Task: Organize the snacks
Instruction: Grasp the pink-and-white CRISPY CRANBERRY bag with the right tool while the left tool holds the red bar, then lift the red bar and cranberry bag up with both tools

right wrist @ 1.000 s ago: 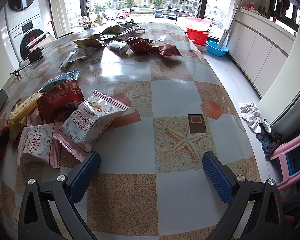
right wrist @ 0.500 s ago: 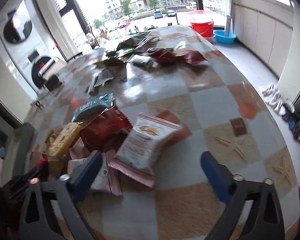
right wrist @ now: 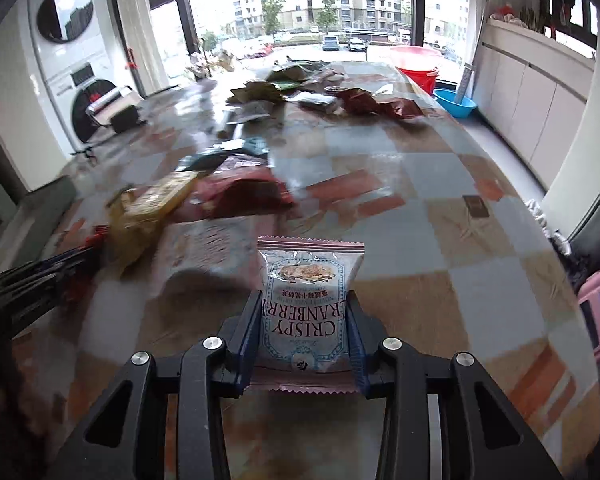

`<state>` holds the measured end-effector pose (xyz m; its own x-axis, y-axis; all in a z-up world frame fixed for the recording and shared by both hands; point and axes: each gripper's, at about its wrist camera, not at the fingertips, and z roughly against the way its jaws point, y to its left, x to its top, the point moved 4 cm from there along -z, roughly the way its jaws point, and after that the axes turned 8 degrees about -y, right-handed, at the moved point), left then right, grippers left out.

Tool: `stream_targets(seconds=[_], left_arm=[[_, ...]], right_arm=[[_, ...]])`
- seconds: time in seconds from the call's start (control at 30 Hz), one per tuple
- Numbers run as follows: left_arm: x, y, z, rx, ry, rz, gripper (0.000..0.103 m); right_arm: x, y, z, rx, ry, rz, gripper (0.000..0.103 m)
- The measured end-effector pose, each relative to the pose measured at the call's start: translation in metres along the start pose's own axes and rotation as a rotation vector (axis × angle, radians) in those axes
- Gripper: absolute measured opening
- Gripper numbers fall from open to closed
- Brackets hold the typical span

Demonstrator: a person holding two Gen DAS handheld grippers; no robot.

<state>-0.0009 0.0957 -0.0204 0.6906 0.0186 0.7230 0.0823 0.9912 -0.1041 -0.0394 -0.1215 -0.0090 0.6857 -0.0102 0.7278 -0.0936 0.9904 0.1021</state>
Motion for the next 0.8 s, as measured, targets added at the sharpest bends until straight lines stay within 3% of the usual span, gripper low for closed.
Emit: stream_targets(seconds=[0.07,0.13,0.17,0.23,0.33,0.43,0.6,0.8], left_arm=[[-0.001,0.006,0.003,0.013,0.004,0.017,0.024],[-0.006,0.015,0.01,0.027,0.014,0.05,0.024],[-0.008,0.017,0.012,0.024,0.017,0.05,0.024],[-0.009,0.017,0.013,0.024,0.033,0.029,0.024],[-0.002,0.01,0.004,0.043,0.062,-0.027,0.024],[0.006,0.008,-0.005,0.041,0.056,-0.033,0.024],[0.007,0.0,-0.01,0.058,0.01,-0.095,0.024],[0.007,0.006,-0.009,0.014,0.007,-0.047,0.025]], right_arm=[[-0.007,0.024,0.012,0.047,-0.009,0.063,0.04],[-0.016,0.059,0.02,0.075,-0.003,0.213,0.04],[-0.021,0.077,0.016,0.073,0.022,0.299,0.04],[-0.018,0.09,0.001,0.071,0.046,0.337,0.04],[0.006,0.093,-0.032,0.06,0.063,0.276,0.04],[0.021,0.1,-0.053,0.109,0.079,0.233,0.04],[0.02,0.099,-0.054,0.128,0.035,0.217,0.04],[0.018,0.103,-0.051,0.107,0.033,0.233,0.04]])
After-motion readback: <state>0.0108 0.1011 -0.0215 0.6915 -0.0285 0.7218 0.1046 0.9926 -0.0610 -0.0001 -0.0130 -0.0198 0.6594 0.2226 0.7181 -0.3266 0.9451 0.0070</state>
